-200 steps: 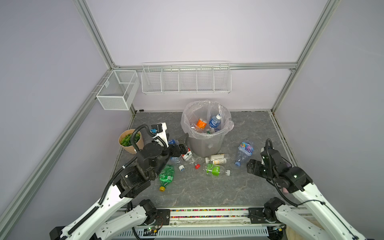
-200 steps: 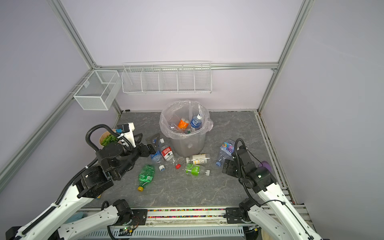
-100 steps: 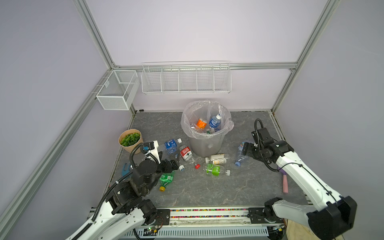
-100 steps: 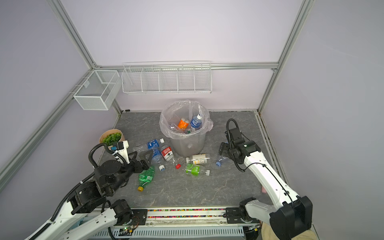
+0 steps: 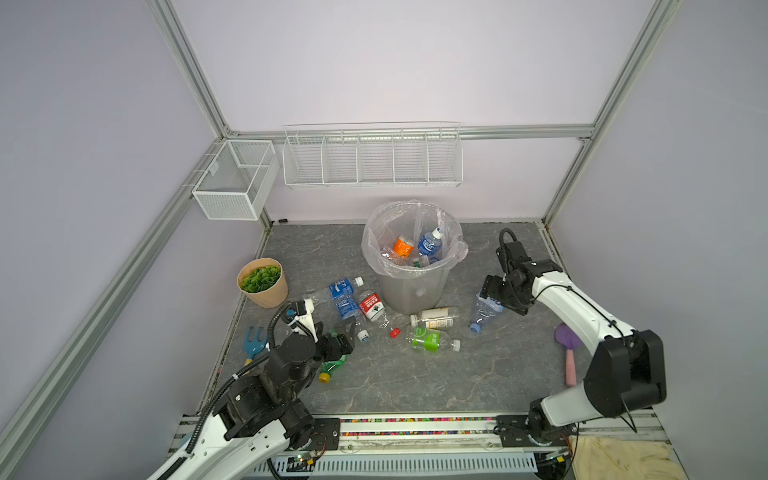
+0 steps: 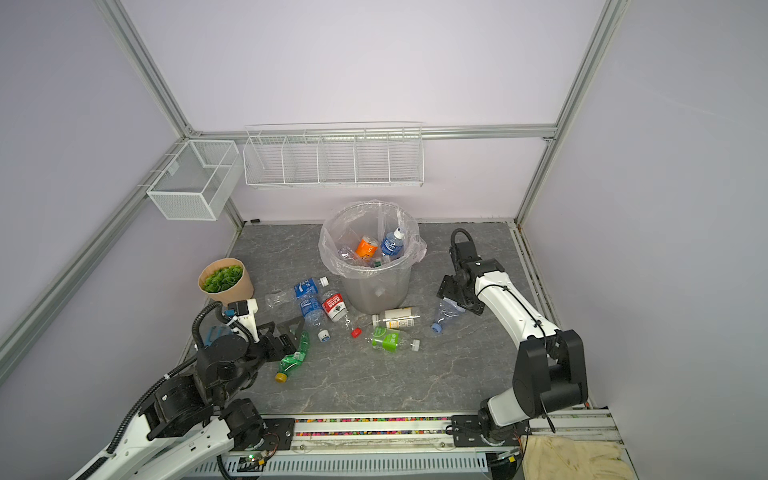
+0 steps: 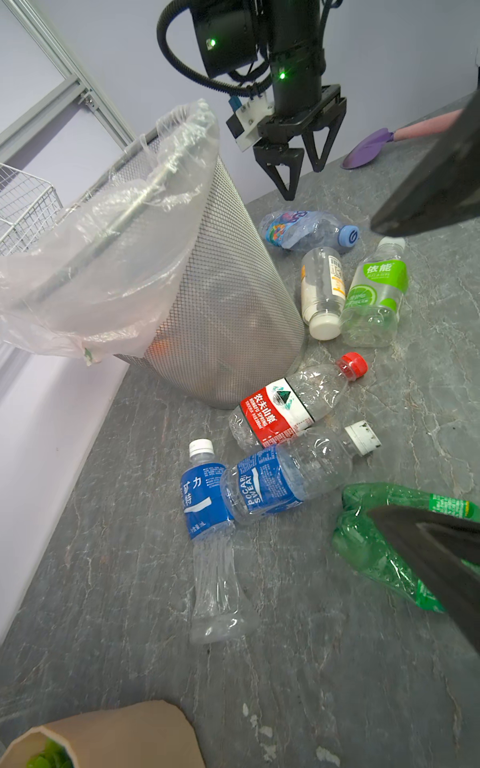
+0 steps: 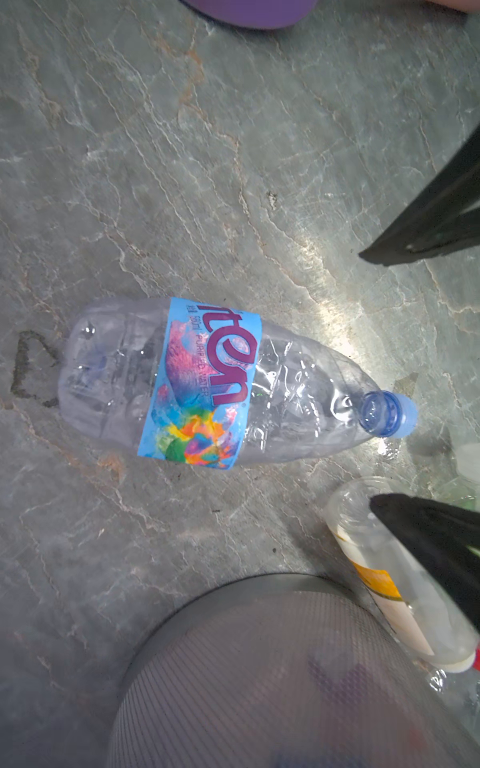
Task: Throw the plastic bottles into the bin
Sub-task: 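Lower the right gripper and grasp the clear bottle with blue-pink label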
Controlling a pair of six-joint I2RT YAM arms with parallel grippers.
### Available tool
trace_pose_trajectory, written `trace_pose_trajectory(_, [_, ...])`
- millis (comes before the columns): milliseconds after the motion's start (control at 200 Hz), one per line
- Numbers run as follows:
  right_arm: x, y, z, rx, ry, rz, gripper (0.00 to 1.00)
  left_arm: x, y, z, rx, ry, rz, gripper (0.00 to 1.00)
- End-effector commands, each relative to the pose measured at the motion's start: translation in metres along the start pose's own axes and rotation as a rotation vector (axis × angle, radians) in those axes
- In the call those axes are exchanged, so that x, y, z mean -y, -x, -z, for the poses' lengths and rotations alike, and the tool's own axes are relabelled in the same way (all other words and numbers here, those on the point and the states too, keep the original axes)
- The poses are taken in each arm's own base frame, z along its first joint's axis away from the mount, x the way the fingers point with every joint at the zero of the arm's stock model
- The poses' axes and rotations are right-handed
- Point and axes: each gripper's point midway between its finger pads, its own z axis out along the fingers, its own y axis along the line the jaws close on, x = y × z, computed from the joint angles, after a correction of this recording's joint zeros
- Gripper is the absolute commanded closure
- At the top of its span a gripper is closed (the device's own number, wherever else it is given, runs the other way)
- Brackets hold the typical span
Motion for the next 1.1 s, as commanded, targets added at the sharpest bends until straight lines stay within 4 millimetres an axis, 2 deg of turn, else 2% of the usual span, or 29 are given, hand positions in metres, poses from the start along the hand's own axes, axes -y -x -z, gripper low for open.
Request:
trace_pose_trajectory(0, [-0.004, 0.007, -0.009, -0.023, 0.013, -0.040, 0.11, -0.005, -0.009, -0.001, -0.027, 0.007, 0.031, 0.01])
trace_pose_trajectory(170, [-0.012, 0.009, -0.026, -0.054, 0.013, -0.043, 0.11, -0.006, -0.013, -0.003, -0.038, 0.007, 0.040, 0.01])
trace_pose_trajectory(485, [-0.013, 0.013, -0.059, -0.086, -0.033, -0.029, 0.11, -0.007, -0.019, -0.004, -0.059, 0.007, 0.051, 0.01])
trace_pose_trajectory(620, [-0.015, 0.010, -0.074, -0.115, -0.047, -0.003, 0.11, -0.009, -0.020, -0.004, -0.057, 0.012, 0.060, 0.01])
trace_pose_trajectory(830, [-0.003, -0.003, -0.098, -0.161, -0.101, -0.007, 0.11, -0.009, -0.020, -0.005, -0.055, 0.013, 0.063, 0.01])
trace_pose_trajectory(1000, [0.004, -0.012, -0.101, -0.162, -0.107, -0.015, 0.11, -0.011, -0.020, -0.004, -0.056, 0.019, 0.062, 0.01])
trace_pose_trajectory(1095, [0.005, -0.014, -0.100, -0.157, -0.102, -0.014, 0.07, -0.011, -0.021, -0.005, -0.056, 0.020, 0.066, 0.01])
